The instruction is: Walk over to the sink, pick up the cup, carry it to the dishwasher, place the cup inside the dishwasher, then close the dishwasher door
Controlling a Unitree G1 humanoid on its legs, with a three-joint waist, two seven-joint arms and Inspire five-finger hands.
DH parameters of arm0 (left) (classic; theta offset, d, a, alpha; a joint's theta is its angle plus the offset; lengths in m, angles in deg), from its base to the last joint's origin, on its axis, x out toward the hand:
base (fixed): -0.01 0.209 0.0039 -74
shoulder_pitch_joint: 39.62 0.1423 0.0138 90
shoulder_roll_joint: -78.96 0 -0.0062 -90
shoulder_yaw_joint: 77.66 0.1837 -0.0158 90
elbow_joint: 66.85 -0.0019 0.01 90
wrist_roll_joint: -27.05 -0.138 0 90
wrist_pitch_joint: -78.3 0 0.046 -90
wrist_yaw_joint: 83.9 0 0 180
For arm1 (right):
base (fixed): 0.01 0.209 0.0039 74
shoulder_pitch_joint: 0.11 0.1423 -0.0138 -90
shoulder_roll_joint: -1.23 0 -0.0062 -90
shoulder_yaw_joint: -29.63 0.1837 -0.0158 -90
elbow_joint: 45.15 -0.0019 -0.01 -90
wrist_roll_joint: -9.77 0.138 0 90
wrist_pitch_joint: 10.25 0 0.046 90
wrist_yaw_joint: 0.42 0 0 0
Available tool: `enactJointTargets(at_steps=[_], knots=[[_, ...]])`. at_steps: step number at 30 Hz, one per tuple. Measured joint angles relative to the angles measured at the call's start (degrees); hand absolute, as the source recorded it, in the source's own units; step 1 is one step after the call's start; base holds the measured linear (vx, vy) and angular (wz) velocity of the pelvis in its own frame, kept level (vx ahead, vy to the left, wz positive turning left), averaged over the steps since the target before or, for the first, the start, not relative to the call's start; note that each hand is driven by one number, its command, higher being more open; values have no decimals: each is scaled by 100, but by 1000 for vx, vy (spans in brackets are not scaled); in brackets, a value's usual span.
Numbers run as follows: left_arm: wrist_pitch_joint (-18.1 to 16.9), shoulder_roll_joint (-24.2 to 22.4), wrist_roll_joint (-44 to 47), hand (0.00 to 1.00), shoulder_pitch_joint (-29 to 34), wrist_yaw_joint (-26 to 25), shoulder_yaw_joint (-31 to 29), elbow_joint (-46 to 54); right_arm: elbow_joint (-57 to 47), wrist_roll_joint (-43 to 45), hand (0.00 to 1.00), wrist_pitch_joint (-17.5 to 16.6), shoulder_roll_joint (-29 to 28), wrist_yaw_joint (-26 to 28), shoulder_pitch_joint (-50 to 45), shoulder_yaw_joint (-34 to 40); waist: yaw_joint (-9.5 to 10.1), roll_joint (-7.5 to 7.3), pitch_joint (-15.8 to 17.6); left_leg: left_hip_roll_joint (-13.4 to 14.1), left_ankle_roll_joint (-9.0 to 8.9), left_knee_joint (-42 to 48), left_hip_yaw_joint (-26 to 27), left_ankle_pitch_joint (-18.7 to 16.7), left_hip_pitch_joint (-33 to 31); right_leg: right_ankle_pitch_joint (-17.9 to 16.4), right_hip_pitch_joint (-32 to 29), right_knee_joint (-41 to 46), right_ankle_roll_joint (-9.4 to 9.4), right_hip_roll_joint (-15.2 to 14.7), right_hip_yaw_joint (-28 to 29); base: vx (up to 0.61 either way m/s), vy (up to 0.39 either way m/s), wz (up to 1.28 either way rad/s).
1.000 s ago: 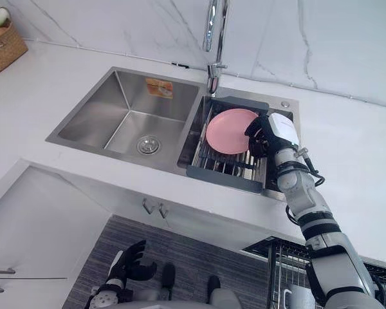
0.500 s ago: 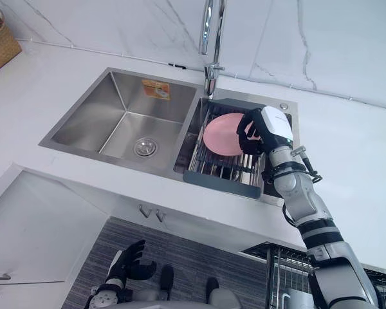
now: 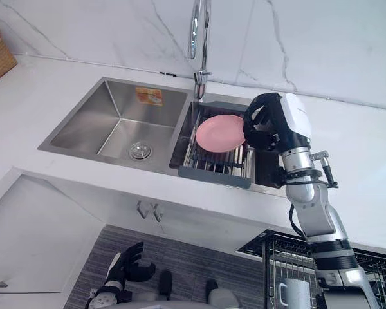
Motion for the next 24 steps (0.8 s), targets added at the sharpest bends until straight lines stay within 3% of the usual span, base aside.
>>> enactJointTargets(at_steps=[2, 3, 24], knots=[[0, 0, 0, 90, -3, 1, 0, -2, -10, 12, 30, -21, -37, 4, -72, 29, 3, 0, 0, -2, 3, 1, 26, -2, 9, 9, 0, 0, 10, -4, 22, 14, 3, -6], [0, 0, 0, 90, -6, 0, 0, -8, -9, 13, 90, -22, -52, 18, -116, 29, 3, 0, 0, -2, 6, 1, 38, -4, 15, 24, 0, 0, 28, -4, 34, 22, -1, -5], [0, 3, -4, 90, -126, -33, 6, -226, 27, 13, 90, -23, -172, 276, -519, -186, 4, 2, -2, 47, -2, 0, 125, -18, 184, 55, 128, -15, -18, 40, 113, 6, -4, -2]])
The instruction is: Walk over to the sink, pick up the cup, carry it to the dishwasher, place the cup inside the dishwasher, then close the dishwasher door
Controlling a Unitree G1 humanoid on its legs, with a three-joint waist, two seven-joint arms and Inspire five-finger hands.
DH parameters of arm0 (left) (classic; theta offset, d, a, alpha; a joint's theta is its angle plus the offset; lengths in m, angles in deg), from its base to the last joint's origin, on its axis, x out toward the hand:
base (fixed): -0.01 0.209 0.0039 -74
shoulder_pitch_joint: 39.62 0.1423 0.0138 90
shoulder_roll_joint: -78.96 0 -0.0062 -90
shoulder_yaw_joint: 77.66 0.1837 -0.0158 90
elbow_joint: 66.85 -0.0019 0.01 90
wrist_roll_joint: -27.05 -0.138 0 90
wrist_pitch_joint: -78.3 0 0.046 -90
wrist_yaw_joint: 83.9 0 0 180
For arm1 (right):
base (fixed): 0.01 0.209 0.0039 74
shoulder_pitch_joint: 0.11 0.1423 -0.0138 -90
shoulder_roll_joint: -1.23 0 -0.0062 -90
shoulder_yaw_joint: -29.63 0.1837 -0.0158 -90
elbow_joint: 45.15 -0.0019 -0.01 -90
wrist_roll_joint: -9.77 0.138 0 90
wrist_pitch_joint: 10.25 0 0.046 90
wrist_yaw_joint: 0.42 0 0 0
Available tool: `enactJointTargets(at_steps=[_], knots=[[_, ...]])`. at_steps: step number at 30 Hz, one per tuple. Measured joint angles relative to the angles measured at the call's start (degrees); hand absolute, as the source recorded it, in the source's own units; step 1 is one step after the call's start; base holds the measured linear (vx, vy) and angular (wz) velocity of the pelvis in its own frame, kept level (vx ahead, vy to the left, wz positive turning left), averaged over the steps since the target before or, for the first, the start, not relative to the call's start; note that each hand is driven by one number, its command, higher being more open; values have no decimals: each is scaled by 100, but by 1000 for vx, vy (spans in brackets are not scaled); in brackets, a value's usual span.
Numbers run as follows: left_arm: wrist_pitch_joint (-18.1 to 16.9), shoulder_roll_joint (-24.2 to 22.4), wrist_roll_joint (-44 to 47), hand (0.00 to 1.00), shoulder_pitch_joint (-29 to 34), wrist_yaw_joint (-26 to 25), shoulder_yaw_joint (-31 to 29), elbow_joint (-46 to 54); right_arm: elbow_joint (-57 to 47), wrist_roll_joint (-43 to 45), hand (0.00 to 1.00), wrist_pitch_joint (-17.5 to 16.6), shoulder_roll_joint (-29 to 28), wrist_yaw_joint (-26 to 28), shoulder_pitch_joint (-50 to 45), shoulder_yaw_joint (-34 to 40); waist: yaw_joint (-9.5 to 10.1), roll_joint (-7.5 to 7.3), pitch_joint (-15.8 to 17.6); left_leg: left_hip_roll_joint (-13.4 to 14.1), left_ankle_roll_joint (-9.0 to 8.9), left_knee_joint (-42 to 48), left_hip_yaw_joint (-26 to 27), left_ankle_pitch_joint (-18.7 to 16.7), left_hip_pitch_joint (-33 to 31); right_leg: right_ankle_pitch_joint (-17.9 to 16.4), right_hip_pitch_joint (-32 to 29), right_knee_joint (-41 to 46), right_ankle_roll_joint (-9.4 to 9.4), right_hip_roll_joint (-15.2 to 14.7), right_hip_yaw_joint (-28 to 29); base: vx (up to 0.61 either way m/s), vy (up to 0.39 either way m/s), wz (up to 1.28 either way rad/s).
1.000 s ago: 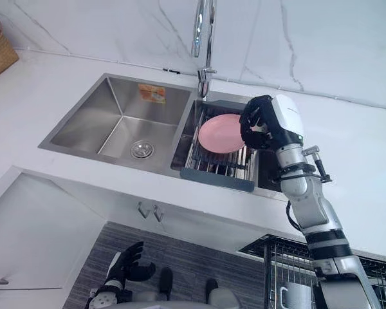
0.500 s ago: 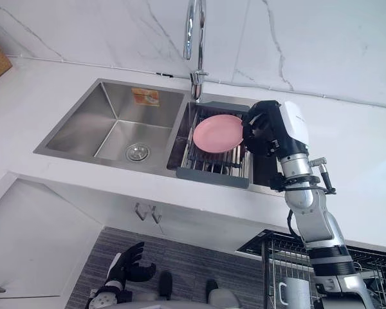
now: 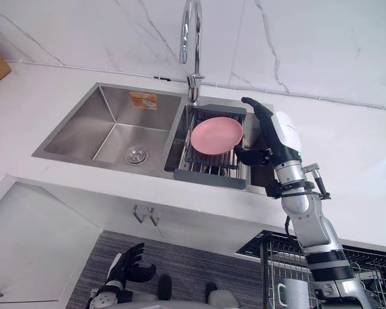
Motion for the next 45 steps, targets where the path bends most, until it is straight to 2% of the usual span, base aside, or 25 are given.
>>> enactJointTargets(at_steps=[9, 23, 37, 45], knots=[[0, 13, 1, 90, -92, 0, -3, -175, 196, -16, 90, 4, -152, 85, -90, -205, 4, 32, -33, 23, -21, 3, 79, -30, 40, 11, 27, -61, 4, 14, 69, 0, 0, -2], [86, 2, 560, 90, 4, -143, -129, -163, 335, -371, 90, 393, -161, 11, 124, -204, 93, 16, -73, 121, -56, 27, 33, -35, 338, 87, 444, -184, -43, 65, -263, -3, -21, 5], [80, 6, 576, 90, 3, -151, -129, 22, 1590, -529, 90, 403, 85, 245, 626, -832, 324, -76, -32, 7, -61, 3, -91, -34, 151, 26, 373, -231, 56, -67, -519, 2, 6, 8], [77, 25, 671, 90, 3, -152, -129, 48, 1899, -734, 90, 439, 87, 294, 931, -1042, 320, -141, 25, -30, -26, 30, -79, -14, 127, 28, 374, -192, 52, -125, -628, 43, -6, 5]])
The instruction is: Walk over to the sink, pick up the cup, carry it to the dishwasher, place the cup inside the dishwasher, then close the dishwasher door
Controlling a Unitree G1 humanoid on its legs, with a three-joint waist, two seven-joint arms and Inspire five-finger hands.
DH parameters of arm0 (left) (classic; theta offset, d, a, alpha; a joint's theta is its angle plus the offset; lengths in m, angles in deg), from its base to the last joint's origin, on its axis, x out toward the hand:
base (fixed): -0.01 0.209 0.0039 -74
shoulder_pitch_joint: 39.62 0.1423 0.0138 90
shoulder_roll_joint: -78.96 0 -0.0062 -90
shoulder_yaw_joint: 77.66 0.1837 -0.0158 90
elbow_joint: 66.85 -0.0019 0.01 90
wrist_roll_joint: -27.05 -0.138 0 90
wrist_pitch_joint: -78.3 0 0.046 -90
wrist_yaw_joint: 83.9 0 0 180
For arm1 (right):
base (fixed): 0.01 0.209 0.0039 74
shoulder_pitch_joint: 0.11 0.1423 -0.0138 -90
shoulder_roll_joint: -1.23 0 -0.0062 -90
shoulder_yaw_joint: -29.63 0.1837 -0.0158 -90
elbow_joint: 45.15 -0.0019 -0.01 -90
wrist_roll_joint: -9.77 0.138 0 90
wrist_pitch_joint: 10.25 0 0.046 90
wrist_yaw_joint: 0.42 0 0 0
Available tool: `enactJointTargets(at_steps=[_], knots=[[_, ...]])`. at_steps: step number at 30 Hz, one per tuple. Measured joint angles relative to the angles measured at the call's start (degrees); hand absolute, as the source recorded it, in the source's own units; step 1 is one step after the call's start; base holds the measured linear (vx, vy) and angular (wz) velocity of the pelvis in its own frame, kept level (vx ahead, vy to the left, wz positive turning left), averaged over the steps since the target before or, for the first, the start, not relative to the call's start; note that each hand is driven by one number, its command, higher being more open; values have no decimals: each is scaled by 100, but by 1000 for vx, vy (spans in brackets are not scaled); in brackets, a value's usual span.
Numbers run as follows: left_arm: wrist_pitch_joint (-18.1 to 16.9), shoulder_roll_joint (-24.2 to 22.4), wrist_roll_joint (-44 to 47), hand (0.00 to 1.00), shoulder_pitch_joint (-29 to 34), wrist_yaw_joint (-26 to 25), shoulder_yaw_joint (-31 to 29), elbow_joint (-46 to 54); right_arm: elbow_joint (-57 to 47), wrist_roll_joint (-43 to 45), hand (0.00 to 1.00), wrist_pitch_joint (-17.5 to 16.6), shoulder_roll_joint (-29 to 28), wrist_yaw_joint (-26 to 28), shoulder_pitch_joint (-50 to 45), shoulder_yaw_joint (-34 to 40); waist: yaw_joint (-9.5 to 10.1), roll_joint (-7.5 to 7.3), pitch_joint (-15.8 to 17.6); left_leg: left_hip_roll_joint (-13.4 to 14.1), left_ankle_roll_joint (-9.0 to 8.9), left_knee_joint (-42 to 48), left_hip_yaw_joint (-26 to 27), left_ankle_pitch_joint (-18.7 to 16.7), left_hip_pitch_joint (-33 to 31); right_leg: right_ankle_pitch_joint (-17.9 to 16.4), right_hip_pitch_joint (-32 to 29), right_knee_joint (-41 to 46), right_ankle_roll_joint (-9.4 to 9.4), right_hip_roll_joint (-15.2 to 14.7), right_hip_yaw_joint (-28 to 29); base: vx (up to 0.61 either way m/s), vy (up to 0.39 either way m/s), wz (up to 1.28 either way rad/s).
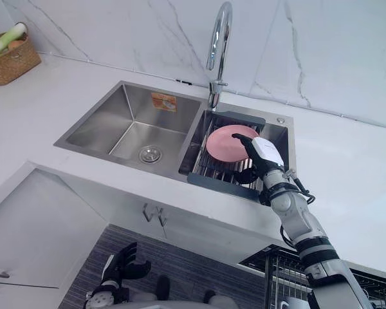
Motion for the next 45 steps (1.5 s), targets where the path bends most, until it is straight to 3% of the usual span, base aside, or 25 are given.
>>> enactJointTargets(at_steps=[18, 19, 34, 45], knots=[[-15, 3, 123, 90, -126, -113, -4, 214, 1509, -691, 90, 536, -5, -28, 1649, -68, 106, 24, 511, -17, 27, 20, 8, 14, -288, -53, -355, 174, 3, -33, -63, -3, -4, 0], [-15, 3, 123, 90, -136, -113, -4, 218, 1583, -697, 30, 554, -6, -27, 1725, -71, 130, 26, 514, -14, 28, 34, -1, 14, -327, -53, -398, 202, 3, -33, -87, 36, -16, 6], [-27, -65, 238, 90, -246, -140, -112, 224, 1626, -863, 30, 566, -54, -325, 2299, -218, 147, 47, 782, -1, -18, 142, 69, 7, -488, -89, -602, 387, 12, -48, -98, -31, -1, -1], [-1, -63, 207, 90, -281, -119, -258, 58, -1708, -919, 30, 220, -138, -614, 624, 843, 63, 33, 773, 30, 116, 10, 387, 39, -67, -68, -305, 360, -10, -34, 58, 55, -10, -7]])
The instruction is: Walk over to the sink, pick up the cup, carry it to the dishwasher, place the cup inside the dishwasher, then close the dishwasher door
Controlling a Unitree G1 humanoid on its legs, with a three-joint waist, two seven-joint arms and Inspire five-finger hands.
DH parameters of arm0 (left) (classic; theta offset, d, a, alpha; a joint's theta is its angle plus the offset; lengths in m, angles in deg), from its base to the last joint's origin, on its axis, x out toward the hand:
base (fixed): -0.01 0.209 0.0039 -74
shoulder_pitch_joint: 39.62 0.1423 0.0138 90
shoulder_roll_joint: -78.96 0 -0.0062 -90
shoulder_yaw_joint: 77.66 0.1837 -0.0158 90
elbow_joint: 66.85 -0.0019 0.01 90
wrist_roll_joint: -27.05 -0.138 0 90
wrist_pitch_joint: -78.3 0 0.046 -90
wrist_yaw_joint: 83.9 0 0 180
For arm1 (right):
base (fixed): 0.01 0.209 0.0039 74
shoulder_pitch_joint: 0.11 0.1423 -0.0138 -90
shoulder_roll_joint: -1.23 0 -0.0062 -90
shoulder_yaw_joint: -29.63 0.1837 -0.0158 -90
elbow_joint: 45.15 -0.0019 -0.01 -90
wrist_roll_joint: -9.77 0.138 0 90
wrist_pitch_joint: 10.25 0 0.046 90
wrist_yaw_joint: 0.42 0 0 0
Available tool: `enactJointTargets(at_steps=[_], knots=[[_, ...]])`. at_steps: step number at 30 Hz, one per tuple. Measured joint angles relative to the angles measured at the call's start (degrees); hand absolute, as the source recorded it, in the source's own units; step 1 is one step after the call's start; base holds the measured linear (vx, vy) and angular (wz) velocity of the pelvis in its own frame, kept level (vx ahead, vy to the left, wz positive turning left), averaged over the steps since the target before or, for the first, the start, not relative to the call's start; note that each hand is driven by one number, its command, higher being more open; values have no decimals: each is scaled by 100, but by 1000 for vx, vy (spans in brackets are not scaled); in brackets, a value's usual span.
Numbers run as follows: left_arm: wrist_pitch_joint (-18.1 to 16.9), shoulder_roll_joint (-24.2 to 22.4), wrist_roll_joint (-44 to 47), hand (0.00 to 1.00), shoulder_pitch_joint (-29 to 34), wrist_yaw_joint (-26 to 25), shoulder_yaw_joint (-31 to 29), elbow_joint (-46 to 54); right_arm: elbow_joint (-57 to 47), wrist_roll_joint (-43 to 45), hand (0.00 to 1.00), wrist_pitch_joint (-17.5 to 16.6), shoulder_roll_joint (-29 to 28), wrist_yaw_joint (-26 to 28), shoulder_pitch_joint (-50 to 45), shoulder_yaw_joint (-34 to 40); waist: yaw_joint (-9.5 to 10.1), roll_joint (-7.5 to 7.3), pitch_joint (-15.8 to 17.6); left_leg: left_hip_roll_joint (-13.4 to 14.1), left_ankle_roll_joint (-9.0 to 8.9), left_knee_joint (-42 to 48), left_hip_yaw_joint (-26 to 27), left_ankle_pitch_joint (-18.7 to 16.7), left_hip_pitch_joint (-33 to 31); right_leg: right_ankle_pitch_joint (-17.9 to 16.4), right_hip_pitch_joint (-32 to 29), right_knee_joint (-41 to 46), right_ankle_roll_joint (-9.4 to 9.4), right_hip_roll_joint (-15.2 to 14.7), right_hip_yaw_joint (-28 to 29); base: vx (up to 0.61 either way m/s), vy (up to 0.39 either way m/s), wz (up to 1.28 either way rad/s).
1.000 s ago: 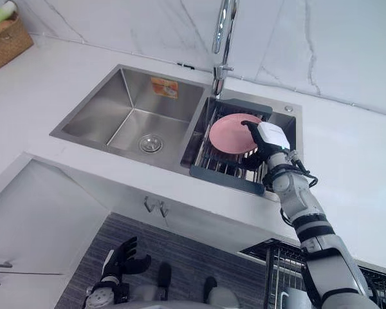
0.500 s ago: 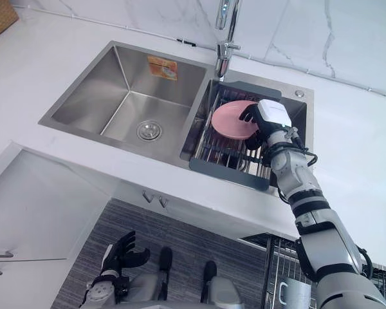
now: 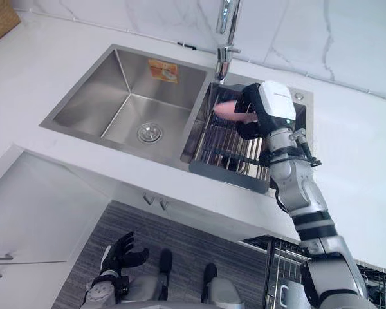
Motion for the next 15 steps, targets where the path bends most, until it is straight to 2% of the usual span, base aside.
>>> enactJointTargets(at_steps=[3, 10, 13, 15], knots=[[4, 3, -79, 90, -18, 2, -20, -97, -560, 1, 30, -141, -39, -87, -314, 148, -86, -14, -12, 23, 10, -2, 136, -50, 118, 0, 61, -25, 0, 26, 140, 7, -19, -30], [3, 78, -109, 90, -44, 7, -21, -362, -1823, -1, 30, -383, -404, -278, -1433, 786, -278, -126, -134, 125, -48, -2, 848, -306, 411, 2, 53, -68, -3, 138, 801, -10, -11, -55], [3, 74, -110, 90, -41, -2, -20, -567, -2269, -4, 30, -423, -580, -402, -1936, 1178, -419, -125, -294, 149, -95, 35, 1276, -468, 434, -5, -145, -54, 36, 195, 1241, -1, 20, -72], [3, 71, -115, 90, -11, -6, -7, -600, -2450, -20, 30, -454, -804, -549, -2273, 1531, -524, -127, -340, 175, -49, 244, 1723, -645, 422, 52, -283, -20, 82, 248, 1677, 28, 36, -104]])
